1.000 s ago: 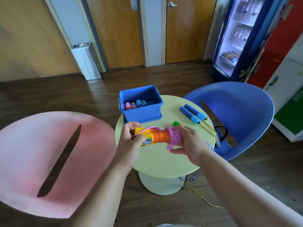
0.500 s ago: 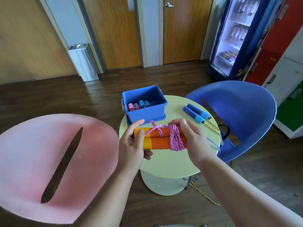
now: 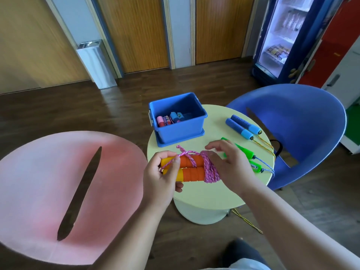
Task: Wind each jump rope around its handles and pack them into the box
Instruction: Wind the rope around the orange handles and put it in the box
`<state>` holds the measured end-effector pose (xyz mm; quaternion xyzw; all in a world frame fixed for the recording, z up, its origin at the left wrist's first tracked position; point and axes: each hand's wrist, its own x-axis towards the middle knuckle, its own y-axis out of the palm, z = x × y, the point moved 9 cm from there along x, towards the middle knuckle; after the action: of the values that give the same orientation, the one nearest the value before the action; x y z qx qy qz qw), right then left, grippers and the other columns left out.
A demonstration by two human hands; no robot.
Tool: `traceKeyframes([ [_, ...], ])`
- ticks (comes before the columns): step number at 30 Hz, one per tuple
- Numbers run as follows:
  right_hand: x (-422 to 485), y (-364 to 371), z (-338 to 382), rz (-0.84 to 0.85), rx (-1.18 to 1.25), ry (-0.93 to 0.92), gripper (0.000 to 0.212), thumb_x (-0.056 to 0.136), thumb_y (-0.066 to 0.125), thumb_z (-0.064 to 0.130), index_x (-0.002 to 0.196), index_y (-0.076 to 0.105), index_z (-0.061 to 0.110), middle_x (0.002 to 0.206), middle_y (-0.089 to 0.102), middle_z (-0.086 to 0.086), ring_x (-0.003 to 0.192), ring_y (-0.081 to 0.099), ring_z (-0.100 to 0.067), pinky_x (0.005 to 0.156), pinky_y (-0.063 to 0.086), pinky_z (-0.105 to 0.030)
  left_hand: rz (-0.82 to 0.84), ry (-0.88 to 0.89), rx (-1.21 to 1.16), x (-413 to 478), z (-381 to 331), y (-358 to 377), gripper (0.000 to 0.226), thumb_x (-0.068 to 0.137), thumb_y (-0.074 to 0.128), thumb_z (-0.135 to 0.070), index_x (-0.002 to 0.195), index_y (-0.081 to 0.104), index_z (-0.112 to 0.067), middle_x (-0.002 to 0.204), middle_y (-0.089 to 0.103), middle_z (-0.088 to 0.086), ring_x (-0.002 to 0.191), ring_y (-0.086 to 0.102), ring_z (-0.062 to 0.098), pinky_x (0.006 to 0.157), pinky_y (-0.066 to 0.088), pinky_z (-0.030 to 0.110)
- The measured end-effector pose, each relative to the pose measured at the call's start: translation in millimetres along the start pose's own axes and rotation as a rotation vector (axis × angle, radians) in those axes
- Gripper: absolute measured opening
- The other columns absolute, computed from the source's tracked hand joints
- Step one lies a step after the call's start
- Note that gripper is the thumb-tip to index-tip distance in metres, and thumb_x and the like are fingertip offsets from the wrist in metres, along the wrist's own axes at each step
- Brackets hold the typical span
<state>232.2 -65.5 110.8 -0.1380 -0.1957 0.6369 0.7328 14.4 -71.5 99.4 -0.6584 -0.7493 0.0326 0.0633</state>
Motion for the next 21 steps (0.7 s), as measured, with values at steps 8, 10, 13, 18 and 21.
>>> traceKeyframes([
  [8,74.2,9.3,20.0,-0.084,-0.327,-0.270,0.021,0.079,0.080,0.043,0.092,0.079,0.026,0.126,0.061,0.002,0.122,0.048,-0.029,0.096,0.045,-0.051,-0.101,-0.018,-0.064,66.2,-3.7,37.2,0.003,0.100,0.066,-0.027,0.101,0.068,-0.026,0.085,0.073,0.002,0.049,0.066,0.032,0.045,0.056,0.038],
  [10,102.0,6.0,13.7,-0.082,-0.277,-0.265,0.016,0.081,0.079,0.036,0.090,0.079,0.024,0.120,0.063,0.002,0.116,0.052,-0.028,0.092,0.049,-0.051,-0.099,-0.031,-0.068,86.4,-6.4,51.5,0.003,0.099,0.067,-0.027,0.101,0.068,-0.028,0.088,0.074,0.005,0.050,0.066,0.032,0.047,0.057,0.039],
  [13,141.0,-3.0,5.1,-0.044,-0.220,-0.283,0.005,0.082,0.079,0.021,0.087,0.079,0.021,0.114,0.064,0.003,0.109,0.054,-0.025,0.089,0.050,-0.041,-0.094,-0.061,-0.072,111.4,-7.1,72.2,0.008,0.098,0.070,-0.027,0.104,0.068,-0.030,0.094,0.074,0.009,0.052,0.067,0.033,0.049,0.059,0.042],
  [18,178.3,-9.4,1.7,0.116,-0.146,-0.383,0.007,0.079,0.077,0.014,0.085,0.074,0.018,0.114,0.061,0.007,0.110,0.052,-0.019,0.090,0.043,-0.023,-0.198,-0.128,-0.081,144.9,-6.6,84.4,0.018,0.100,0.067,-0.025,0.092,0.069,-0.041,0.092,0.074,0.011,0.050,0.065,0.030,0.050,0.059,0.040],
  [21,194.1,-6.6,1.9,0.158,-0.127,-0.396,0.008,0.080,0.076,0.021,0.087,0.073,0.019,0.117,0.061,0.008,0.112,0.052,-0.020,0.095,0.048,-0.038,-0.210,-0.127,-0.063,158.9,-8.4,84.6,0.020,0.100,0.066,-0.026,0.091,0.068,-0.044,0.099,0.074,0.010,0.050,0.065,0.031,0.050,0.059,0.040],
])
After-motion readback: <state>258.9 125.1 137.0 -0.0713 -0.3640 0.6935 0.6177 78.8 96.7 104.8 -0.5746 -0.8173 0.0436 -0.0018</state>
